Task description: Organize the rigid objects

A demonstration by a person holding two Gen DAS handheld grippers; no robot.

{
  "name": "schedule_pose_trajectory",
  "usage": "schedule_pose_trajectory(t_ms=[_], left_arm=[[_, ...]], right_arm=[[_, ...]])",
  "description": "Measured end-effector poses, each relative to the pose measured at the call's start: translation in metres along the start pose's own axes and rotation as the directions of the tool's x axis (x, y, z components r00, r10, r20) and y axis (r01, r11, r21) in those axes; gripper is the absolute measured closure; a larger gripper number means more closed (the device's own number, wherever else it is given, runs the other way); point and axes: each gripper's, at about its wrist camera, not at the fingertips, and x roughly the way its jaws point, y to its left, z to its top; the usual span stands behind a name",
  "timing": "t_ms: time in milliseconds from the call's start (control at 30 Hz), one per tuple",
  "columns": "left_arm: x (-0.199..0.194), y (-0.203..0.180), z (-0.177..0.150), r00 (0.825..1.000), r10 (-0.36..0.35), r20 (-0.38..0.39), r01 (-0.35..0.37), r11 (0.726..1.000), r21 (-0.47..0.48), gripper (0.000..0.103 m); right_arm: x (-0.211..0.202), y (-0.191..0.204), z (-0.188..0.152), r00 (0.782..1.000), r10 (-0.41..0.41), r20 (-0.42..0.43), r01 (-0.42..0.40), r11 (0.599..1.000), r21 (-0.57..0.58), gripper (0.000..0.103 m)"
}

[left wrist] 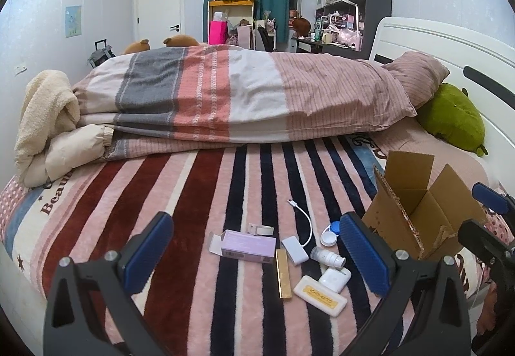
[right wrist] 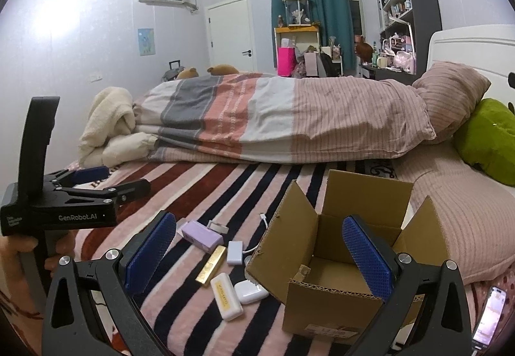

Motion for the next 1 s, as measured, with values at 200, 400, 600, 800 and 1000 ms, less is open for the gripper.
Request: schedule_pose_trajectory(t_ms=[200, 400, 600, 800, 1000], left_arm=[[-0.002, -0.001, 0.000, 1.000, -0.003, 0.002, 0.003, 1.000, -0.001, 0.000], [-0.002, -0.001, 0.000, 1.000, -0.002, 0.004, 0.002, 1.000, -0.001, 0.000], [-0.003, -0.001, -0.001, 1.000, -0.006, 0.002, 0.006, 1.000, -0.004, 0.000], [-0.003, 0.000, -0.001, 1.000, -0.007, 0.001, 0.007, 1.000, -0.004, 0.000], [-0.005, 0.004, -0.004, 1.000, -0.017, 0.008, 0.017, 1.000, -0.013, 0.000]], right_arm=[[0.000, 0.002, 0.000, 1.000, -0.006, -0.002, 0.006, 1.000, -0.007, 0.000], [0.000, 0.003, 0.000, 1.000, -0.007, -0.004, 0.007, 1.000, -0.012, 0.000], [0.000, 0.004, 0.000, 1.000, 0.007, -0.004, -0.007, 1.000, -0.006, 0.000], [0.000, 0.008, -0.001, 1.000, 0.013, -0.003, -0.013, 1.000, -0.011, 0.000], [-0.001, 0.014, -0.002, 1.000, 0.013, 0.002, -0.013, 0.999, -0.029, 0.000]])
